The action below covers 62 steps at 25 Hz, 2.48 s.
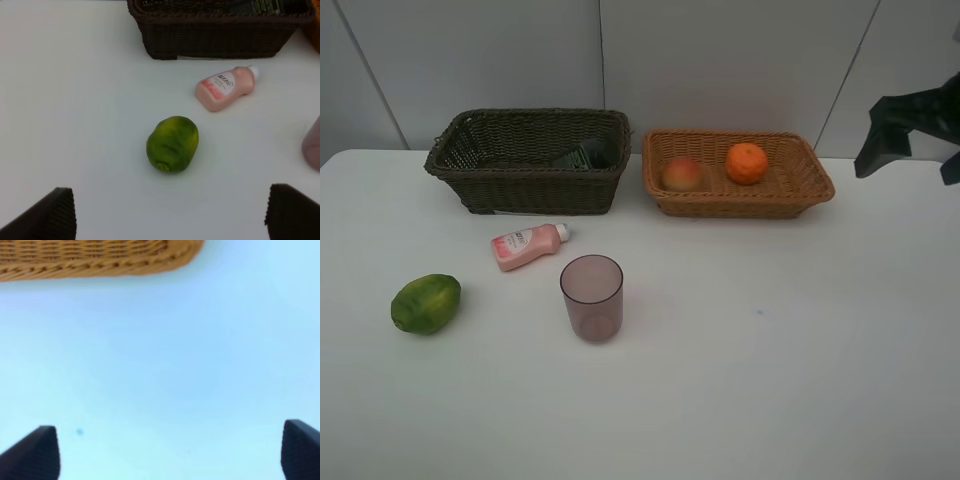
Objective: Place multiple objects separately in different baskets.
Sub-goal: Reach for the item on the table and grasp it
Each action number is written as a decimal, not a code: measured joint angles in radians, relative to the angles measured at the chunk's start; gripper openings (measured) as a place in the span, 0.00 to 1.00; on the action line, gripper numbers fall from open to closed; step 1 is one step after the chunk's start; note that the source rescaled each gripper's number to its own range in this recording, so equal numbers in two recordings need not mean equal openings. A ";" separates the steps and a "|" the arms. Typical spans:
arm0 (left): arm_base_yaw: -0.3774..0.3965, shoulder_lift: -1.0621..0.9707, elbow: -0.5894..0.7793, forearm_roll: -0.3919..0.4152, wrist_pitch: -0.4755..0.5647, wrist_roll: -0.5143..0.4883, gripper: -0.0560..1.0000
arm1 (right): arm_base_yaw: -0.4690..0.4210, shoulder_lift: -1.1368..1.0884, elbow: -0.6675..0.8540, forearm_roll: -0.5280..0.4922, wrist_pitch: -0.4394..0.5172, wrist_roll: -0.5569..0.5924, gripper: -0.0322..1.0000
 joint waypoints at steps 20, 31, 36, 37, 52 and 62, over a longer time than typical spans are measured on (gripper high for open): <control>0.000 0.000 0.000 0.000 0.000 0.000 0.98 | 0.000 -1.025 0.285 0.012 0.083 -0.069 0.94; 0.000 0.000 0.000 0.000 0.000 0.000 0.98 | 0.001 -1.282 0.498 0.025 0.122 -0.069 0.94; 0.000 0.000 0.000 0.000 0.000 0.000 0.98 | 0.001 -1.282 0.498 0.023 0.122 -0.069 0.94; 0.000 0.000 0.000 0.000 0.000 0.000 0.98 | 0.001 -1.282 0.498 0.023 0.122 -0.069 0.94; 0.000 0.000 0.000 0.000 0.000 0.000 0.98 | 0.001 -1.282 0.498 0.023 0.122 -0.069 0.94; 0.000 0.000 0.000 0.000 0.000 0.000 0.98 | 0.001 -1.282 0.498 0.023 0.122 -0.069 0.94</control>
